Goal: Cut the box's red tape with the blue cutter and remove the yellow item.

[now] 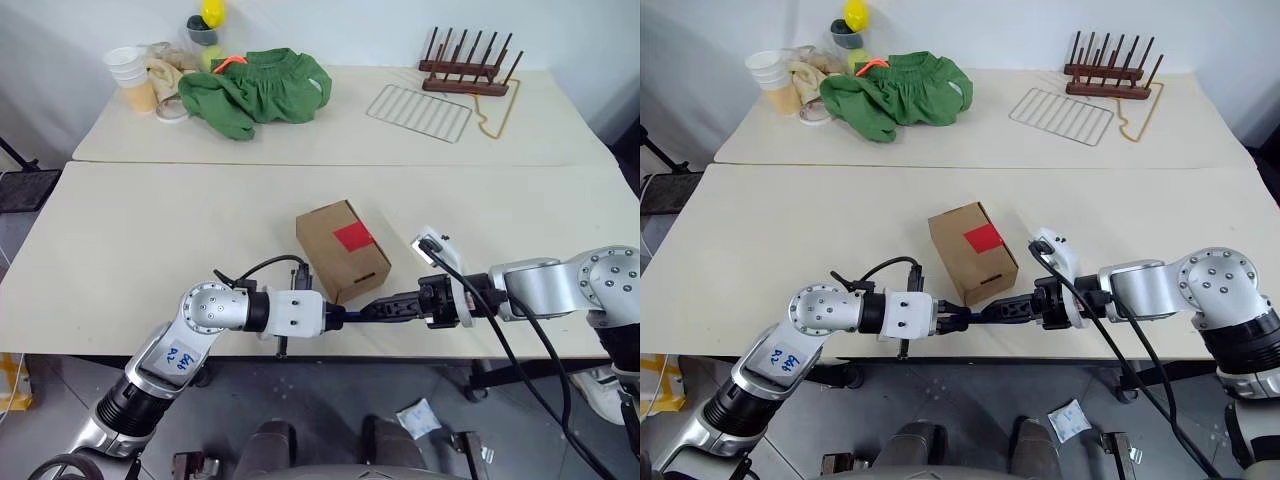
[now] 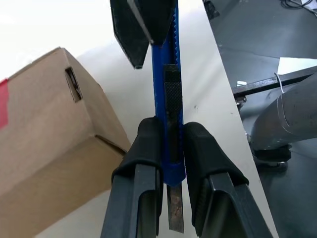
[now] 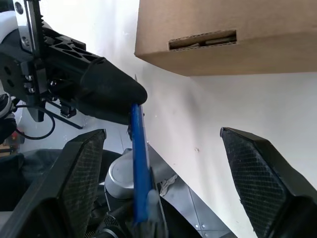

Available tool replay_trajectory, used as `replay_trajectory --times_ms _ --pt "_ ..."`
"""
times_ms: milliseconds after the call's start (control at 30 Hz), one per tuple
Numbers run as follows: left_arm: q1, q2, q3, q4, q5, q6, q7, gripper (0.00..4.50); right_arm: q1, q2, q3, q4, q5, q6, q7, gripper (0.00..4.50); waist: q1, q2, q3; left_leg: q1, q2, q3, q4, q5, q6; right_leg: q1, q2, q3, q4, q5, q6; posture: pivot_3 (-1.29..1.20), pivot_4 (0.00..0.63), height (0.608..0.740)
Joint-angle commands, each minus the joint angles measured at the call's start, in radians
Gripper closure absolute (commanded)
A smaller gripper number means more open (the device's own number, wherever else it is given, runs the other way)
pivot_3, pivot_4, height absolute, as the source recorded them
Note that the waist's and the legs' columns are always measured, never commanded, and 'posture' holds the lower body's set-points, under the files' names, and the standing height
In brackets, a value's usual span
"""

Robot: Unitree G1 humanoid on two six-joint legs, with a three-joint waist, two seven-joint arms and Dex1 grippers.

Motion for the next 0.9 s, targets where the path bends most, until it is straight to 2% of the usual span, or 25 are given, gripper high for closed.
replay_trajectory --times_ms 33,400,467,533,800,833,900 --pt "-0.015 -0.003 -0.005 -0.033 0.006 0.013 0.007 4.04 -0.015 -0.018 0.002 -0.026 0.025 0.003 -0.005 0.62 0.000 0.000 0.000 0.000 0.000 0.000 0.000 0.000 0.000 0.000 0.000 0.000 0.000 0.000 0.000 0.00 0.150 0.740" --pt "-0.016 -0.012 -0.017 -0.041 0.005 0.031 0.006 4.04 0.003 -0.010 0.019 -0.030 0.019 -0.006 -0.039 0.62 0.000 0.000 0.000 0.000 0.000 0.000 0.000 0.000 0.000 0.000 0.000 0.000 0.000 0.000 0.000 0.00 0.150 0.740" --pt "-0.017 -0.011 -0.018 -0.041 0.007 0.032 0.007 4.04 0.004 -0.008 0.022 -0.031 0.012 -0.004 -0.036 1.00 0.000 0.000 0.000 0.000 0.000 0.000 0.000 0.000 0.000 0.000 0.000 0.000 0.000 0.000 0.000 0.00 0.150 0.740" --pt "-0.017 -0.011 -0.018 -0.042 0.007 0.034 0.008 4.04 0.006 -0.007 0.023 -0.032 0.008 -0.003 -0.034 1.59 0.000 0.000 0.000 0.000 0.000 0.000 0.000 0.000 0.000 0.000 0.000 0.000 0.000 0.000 0.000 0.00 0.150 0.740" --pt "-0.017 -0.013 -0.018 -0.048 0.010 0.042 0.009 4.04 0.013 0.003 0.027 -0.025 -0.013 -0.006 -0.028 4.24 0.000 0.000 0.000 0.000 0.000 0.000 0.000 0.000 0.000 0.000 0.000 0.000 0.000 0.000 0.000 0.00 0.150 0.740" --pt "-0.016 -0.013 -0.017 -0.049 0.011 0.043 0.009 4.04 0.013 0.004 0.027 -0.024 -0.016 -0.006 -0.025 4.37 0.000 0.000 0.000 0.000 0.000 0.000 0.000 0.000 0.000 0.000 0.000 0.000 0.000 0.000 0.000 0.00 0.150 0.740" --pt "-0.017 -0.014 -0.017 -0.048 0.012 0.045 0.009 4.04 0.014 0.005 0.027 -0.022 -0.021 -0.005 -0.022 4.35 0.000 0.000 0.000 0.000 0.000 0.000 0.000 0.000 0.000 0.000 0.000 0.000 0.000 0.000 0.000 0.00 0.150 0.740"
